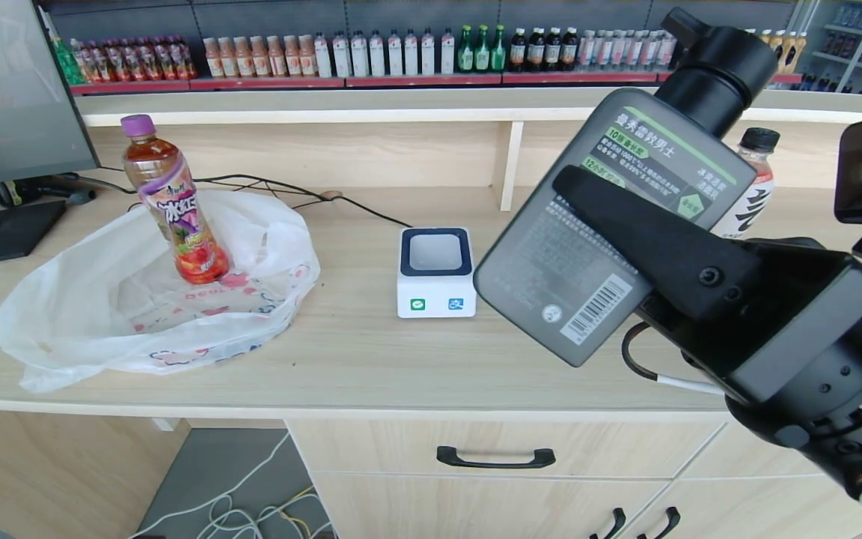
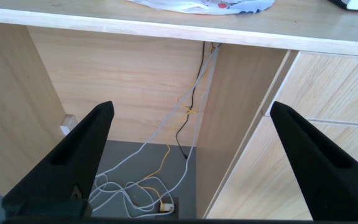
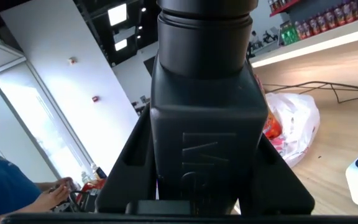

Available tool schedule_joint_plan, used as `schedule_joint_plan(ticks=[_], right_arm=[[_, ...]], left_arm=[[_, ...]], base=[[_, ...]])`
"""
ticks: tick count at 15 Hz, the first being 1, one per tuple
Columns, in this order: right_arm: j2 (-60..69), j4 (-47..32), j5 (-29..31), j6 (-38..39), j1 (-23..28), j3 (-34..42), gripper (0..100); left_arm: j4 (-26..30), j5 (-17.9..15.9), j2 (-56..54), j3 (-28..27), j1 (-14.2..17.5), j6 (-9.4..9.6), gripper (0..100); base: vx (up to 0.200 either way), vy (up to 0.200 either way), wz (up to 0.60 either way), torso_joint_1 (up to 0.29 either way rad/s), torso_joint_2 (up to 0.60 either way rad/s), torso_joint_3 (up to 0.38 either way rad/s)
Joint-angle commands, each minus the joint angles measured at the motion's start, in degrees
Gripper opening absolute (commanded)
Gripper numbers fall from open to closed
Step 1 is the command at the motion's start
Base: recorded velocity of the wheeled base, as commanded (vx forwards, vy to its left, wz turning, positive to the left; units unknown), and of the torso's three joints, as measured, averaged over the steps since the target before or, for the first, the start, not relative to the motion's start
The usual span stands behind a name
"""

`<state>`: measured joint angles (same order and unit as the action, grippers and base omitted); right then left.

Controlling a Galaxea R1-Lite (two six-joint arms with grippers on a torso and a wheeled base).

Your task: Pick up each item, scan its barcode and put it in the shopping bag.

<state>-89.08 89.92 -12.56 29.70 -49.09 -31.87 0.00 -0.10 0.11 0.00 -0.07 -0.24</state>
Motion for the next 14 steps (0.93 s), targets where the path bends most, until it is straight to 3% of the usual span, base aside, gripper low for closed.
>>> schedule_joint_plan(ticks=[1,7,9,14], right_arm=[[0.0,0.1,0.0,0.0,0.0,0.1,0],[0.0,0.1,0.8,-2.9,0.5,4.0,0],[-0.1,0.1,1.2,-7.7,5.4,9.6,0],[-2.7,0.1,1.5,-18.7,16.5,11.0,0]], left_arm=[[0.0,0.0,0.0,0.0,0.0,-0.02,100],[0.0,0.1,0.0,0.0,0.0,-0.02,100],[0.0,0.0,0.0,0.0,0.0,-0.02,100],[0.0,0.0,0.0,0.0,0.0,-0.02,100]], base=[[0.0,0.0,0.0,0.0,0.0,0.0],[0.0,0.0,0.0,0.0,0.0,0.0],[0.0,0.0,0.0,0.0,0.0,0.0],[0.0,0.0,0.0,0.0,0.0,0.0]])
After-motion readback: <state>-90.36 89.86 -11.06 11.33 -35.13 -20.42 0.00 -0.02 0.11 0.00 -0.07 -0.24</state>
